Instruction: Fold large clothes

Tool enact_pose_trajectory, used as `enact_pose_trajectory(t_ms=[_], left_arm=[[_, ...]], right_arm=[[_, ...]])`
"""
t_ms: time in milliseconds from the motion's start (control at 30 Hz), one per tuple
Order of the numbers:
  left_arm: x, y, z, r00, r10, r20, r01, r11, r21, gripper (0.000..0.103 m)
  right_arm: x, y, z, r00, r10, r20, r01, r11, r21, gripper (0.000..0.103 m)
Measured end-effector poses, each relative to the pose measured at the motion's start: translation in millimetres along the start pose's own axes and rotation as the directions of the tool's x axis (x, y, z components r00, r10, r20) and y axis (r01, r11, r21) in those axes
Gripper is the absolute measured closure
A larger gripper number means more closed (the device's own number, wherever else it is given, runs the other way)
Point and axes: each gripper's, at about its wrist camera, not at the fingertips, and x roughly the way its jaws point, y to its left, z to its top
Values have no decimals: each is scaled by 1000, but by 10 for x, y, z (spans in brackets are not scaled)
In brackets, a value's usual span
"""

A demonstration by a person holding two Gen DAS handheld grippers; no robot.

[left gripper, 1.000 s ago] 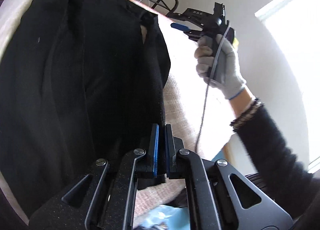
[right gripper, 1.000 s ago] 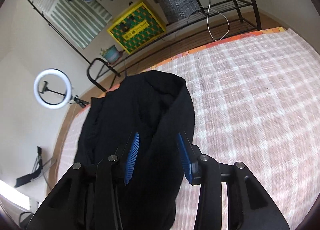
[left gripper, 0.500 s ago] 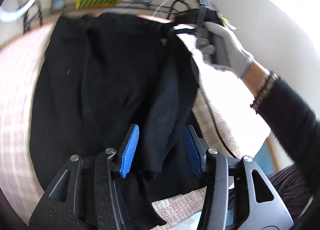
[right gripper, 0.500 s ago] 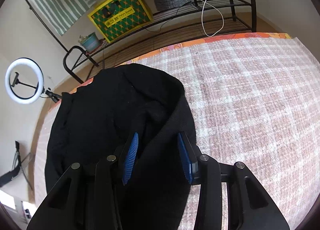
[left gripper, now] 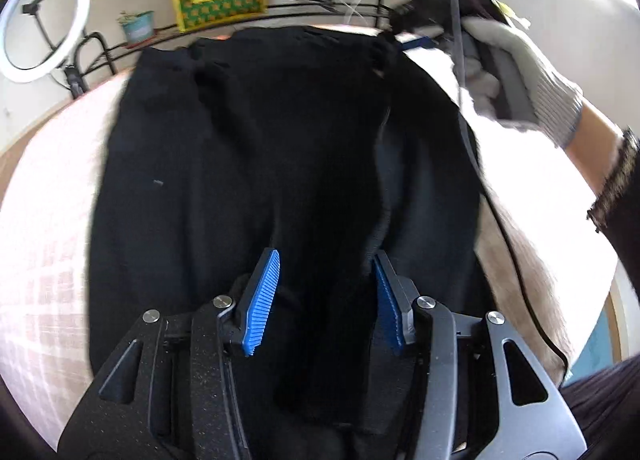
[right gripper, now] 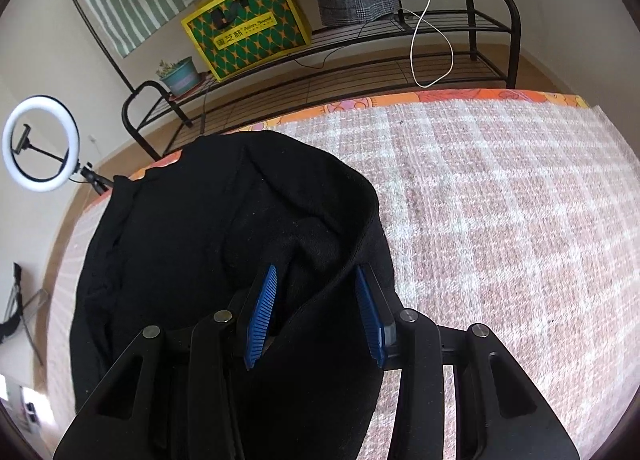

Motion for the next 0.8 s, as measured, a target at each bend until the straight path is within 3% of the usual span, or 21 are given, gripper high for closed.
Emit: enact_pose_trajectory(t_ms=[133, 167, 200, 333, 400, 533, 700, 767, 800], left_arm=[[-25, -35, -16, 998, -69, -15, 69, 997, 18, 65], [-12, -85, -46, 996, -85, -26, 86, 996, 39, 78], [-6, -137, -76, 995, -94, -41, 96, 994, 58, 99], [-50, -154, -149, 985, -164, -48, 165, 986, 19, 103], [-158, -143, -136, 971, -236, -40, 235, 971, -29, 103], [-403, -143, -163, 940, -341, -17, 338, 937, -89, 103], [-506, -16, -316, 860, -510, -26, 488, 835, -253, 103], [-484, 27, -353, 818, -574, -35, 537, 784, -312, 103], [-479, 65, -389, 813, -582, -32, 539, 772, -337, 103]], right_arm=[[30, 34, 12, 1000, -6, -1, 6, 1000, -17, 64], [42, 39, 10, 1000, -11, -3, 11, 1000, -23, 65], [55, 47, 9, 1000, -20, -3, 20, 999, -28, 67], [70, 30, 27, 999, -41, -4, 41, 999, -14, 77], [45, 5, 38, 999, -43, 9, 43, 999, -5, 97], [-71, 32, 53, 999, -21, 44, 22, 1000, -9, 102], [-322, 445, 113, 995, 23, 102, -11, 993, -116, 103], [-378, 690, 111, 991, 60, 116, -41, 985, -167, 103], [-376, 793, 103, 991, 76, 113, -54, 981, -186, 103]])
